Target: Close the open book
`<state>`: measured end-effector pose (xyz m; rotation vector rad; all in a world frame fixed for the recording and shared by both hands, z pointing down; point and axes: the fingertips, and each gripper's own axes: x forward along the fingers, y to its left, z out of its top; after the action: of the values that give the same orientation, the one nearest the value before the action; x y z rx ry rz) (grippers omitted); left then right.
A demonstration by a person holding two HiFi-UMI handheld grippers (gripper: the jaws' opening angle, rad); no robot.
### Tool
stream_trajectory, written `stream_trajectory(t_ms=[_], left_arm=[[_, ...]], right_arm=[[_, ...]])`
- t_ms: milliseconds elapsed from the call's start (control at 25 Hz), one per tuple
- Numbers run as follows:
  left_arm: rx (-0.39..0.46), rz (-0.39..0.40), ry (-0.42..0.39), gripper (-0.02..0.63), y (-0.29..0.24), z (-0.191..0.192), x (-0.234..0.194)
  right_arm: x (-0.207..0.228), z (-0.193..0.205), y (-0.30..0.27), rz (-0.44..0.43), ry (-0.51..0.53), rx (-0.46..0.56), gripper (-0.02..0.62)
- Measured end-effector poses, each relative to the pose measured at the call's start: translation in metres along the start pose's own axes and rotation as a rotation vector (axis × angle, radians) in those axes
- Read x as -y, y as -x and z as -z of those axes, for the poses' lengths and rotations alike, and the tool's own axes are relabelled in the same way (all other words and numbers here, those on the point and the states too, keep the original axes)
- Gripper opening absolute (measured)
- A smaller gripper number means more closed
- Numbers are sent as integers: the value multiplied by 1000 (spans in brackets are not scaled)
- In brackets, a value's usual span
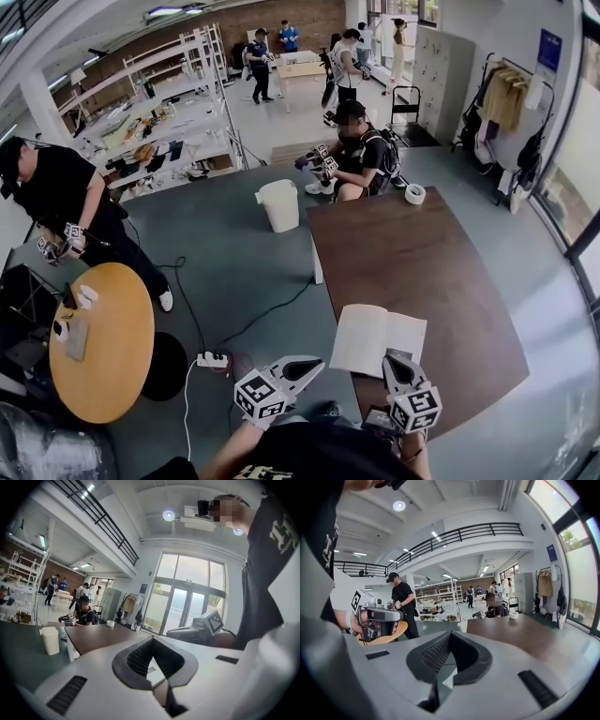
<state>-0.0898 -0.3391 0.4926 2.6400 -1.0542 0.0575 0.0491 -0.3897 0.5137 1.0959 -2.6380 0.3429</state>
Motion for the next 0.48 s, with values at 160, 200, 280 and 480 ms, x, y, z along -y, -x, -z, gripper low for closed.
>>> stream_trajectory(t_ms=[160,200,280,480], left_arm=[[-12,-3,18,6,-13,8,1],[-17,-4,24,6,-16,11,1],[-23,-6,34,6,-23,12,4],[-15,-1,55,6,-35,11,5]], right_arm=[[11,8,3,-6,-4,-1,-12],[13,10,5,-4,-9,2,-12],[20,13,12,3,-23,6,-12],[34,22,25,18,-15,-21,-12]])
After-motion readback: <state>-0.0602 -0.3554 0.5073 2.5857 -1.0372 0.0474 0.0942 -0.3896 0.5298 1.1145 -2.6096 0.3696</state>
